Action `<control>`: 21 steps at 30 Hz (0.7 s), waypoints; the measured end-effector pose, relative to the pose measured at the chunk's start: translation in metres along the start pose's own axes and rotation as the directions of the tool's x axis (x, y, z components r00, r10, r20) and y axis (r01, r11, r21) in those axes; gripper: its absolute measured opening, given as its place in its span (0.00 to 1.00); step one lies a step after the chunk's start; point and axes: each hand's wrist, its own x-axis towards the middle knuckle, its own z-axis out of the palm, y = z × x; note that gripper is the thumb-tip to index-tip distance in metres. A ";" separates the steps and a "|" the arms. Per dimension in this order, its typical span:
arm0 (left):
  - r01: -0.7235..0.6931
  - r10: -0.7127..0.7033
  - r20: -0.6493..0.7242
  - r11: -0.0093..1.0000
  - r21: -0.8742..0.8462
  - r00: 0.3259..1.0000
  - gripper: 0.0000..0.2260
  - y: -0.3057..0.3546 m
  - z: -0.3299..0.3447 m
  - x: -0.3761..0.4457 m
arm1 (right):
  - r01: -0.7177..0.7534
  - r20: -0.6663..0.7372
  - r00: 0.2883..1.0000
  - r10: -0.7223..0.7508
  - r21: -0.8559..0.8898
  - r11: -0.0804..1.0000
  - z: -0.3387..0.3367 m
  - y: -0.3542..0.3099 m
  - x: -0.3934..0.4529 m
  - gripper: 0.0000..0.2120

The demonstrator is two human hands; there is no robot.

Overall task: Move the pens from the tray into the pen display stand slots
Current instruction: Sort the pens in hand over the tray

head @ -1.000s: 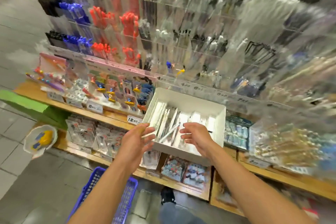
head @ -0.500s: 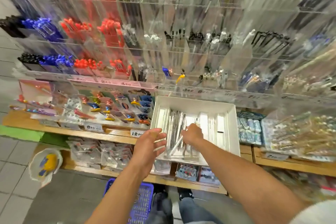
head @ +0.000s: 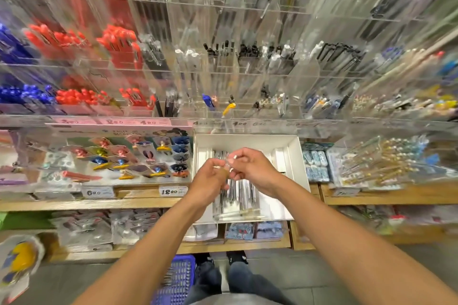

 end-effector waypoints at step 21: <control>0.093 -0.100 -0.049 0.988 -0.122 0.994 0.08 -0.011 0.002 -0.006 | 0.073 0.159 0.976 0.151 -0.886 0.458 -0.044 0.045 -0.002 0.10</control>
